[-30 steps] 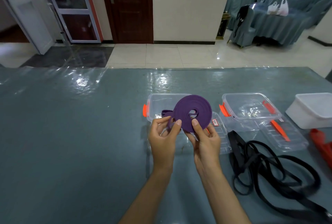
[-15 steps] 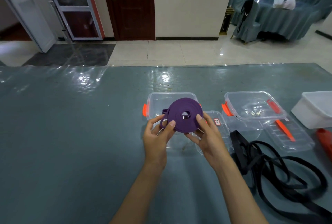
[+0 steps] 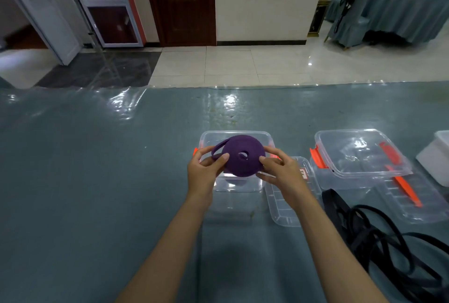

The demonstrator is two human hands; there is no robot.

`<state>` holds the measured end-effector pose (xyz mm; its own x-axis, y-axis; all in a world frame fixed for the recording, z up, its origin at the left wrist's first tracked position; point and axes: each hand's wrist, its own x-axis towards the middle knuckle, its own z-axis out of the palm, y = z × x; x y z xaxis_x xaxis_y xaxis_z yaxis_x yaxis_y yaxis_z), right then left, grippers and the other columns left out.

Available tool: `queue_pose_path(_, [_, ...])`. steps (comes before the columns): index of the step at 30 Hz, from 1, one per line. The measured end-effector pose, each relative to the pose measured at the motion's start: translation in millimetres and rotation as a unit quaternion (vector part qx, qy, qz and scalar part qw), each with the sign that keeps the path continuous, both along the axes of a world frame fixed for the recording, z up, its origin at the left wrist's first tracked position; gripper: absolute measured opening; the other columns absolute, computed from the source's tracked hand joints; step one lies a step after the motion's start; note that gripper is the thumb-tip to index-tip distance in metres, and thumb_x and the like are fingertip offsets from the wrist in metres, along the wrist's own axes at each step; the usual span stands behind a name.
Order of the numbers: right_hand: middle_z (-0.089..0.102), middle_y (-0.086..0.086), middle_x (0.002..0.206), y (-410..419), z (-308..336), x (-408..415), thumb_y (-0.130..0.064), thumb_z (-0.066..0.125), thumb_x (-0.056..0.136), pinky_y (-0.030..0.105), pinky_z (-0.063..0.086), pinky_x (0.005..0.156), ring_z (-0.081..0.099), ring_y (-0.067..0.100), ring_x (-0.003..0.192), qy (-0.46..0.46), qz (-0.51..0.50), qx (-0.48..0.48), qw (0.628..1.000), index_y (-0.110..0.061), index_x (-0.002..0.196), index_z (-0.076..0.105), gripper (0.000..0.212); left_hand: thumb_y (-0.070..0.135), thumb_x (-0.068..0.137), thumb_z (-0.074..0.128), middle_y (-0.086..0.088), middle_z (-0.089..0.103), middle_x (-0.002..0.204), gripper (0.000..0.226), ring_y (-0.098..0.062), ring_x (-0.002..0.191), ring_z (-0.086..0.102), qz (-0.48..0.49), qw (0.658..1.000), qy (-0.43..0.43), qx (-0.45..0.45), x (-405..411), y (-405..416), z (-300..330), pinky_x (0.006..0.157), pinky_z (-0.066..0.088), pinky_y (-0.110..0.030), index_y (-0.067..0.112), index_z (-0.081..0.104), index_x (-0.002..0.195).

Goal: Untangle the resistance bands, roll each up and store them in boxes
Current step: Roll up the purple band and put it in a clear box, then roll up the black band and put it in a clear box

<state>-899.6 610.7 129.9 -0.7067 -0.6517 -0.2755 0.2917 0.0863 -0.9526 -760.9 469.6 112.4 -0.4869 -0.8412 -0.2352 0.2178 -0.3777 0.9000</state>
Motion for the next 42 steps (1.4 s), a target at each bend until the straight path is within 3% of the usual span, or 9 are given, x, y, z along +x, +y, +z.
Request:
queue_pose_path(5, [0.074,0.008,0.092,-36,-14,-30,-0.005,0.065,0.101,0.031,0.065,0.071,0.074,0.015,0.073,-0.046,0.009,0.055,0.997,-0.016,0.115,0.068,0.018,-0.002,0.082,0.086,-0.012,0.081,0.089,0.037,-0.02,0.08,0.079,0.016,0.998,-0.06,0.026,-45,-43,-17,0.071,0.063,-0.028,0.013,0.065,0.108])
queue_pose_path(10, [0.072,0.014,0.103,-67,-39,-57,-0.008,0.064,0.102,0.021,0.059,0.058,0.069,0.02,0.083,-0.059,0.034,0.144,0.987,-0.013,0.118,0.061,0.016,-0.001,0.084,0.085,-0.016,0.076,0.106,0.032,-0.029,0.094,0.075,0.014,0.985,-0.17,0.013,-88,-76,-49,0.09,0.063,-0.043,0.004,0.069,0.111])
queue_pose_path(12, [0.074,0.017,0.109,-78,-53,-68,-0.016,0.066,0.102,0.029,0.061,0.069,0.07,0.024,0.09,-0.04,0.058,0.199,0.977,-0.016,0.108,0.061,0.008,-0.002,0.086,0.083,-0.021,0.075,0.11,0.033,-0.036,0.103,0.074,0.002,0.978,-0.208,0.011,-101,-86,-65,0.094,0.062,-0.046,-0.003,0.07,0.116])
queue_pose_path(14, [0.074,0.015,0.1,-87,-70,-77,-0.024,0.067,0.1,0.039,0.057,0.078,0.069,0.027,0.089,0.003,0.111,0.27,0.957,-0.012,0.107,0.066,0.014,-0.003,0.087,0.081,-0.022,0.076,0.112,0.031,-0.037,0.107,0.074,-0.014,0.969,-0.246,0.006,-112,-93,-80,0.097,0.06,-0.048,-0.004,0.071,0.116])
queue_pose_path(16, [0.067,0.009,0.082,-96,-84,-83,-0.025,0.068,0.099,0.036,0.05,0.071,0.062,0.025,0.075,0.022,0.154,0.307,0.939,-0.006,0.106,0.07,0.02,-0.003,0.087,0.08,-0.022,0.076,0.113,0.029,-0.036,0.107,0.073,-0.028,0.959,-0.283,0.007,-121,-98,-95,0.099,0.059,-0.047,-0.003,0.072,0.116])
queue_pose_path(21, [0.067,0.011,0.095,-113,-104,-94,-0.027,0.062,0.099,0.044,0.058,0.087,0.067,0.029,0.09,0.068,0.226,0.375,0.896,-0.014,0.103,0.066,0.014,-0.001,0.086,0.081,-0.018,0.077,0.11,0.027,-0.025,0.092,0.069,-0.052,0.935,-0.352,0.001,-137,-114,-132,0.086,0.058,-0.036,-0.002,0.075,0.113])
queue_pose_path(29, [0.063,0.019,0.138,-130,-125,-101,-0.023,0.052,0.107,0.04,0.053,0.094,0.063,0.035,0.122,0.09,0.273,0.434,0.854,-0.002,0.139,0.059,0.039,-0.002,0.084,0.083,-0.021,0.078,0.107,0.028,-0.025,0.09,0.07,-0.065,0.907,-0.416,-0.004,-147,-122,-159,0.087,0.06,-0.037,-0.002,0.077,0.111])
queue_pose_path(35, [0.068,0.021,0.129,-135,-140,-96,-0.017,0.049,0.106,0.029,0.044,0.078,0.065,0.034,0.109,0.108,0.277,0.456,0.839,0.001,0.128,0.063,0.032,-0.002,0.081,0.086,-0.017,0.078,0.107,0.03,-0.031,0.101,0.074,-0.065,0.897,-0.437,-0.017,-144,-123,-163,0.092,0.06,-0.041,0.0,0.078,0.11])
queue_pose_path(42, [0.066,0.018,0.133,-125,-106,-77,-0.024,0.051,0.105,0.037,0.049,0.093,0.063,0.037,0.12,0.242,0.218,0.445,0.834,-0.008,0.134,0.06,0.034,0.004,0.092,0.069,-0.007,0.07,0.106,0.023,-0.021,0.091,0.061,-0.178,0.838,-0.492,-0.153,-134,-118,-128,0.076,0.043,-0.028,0.008,0.068,0.114])
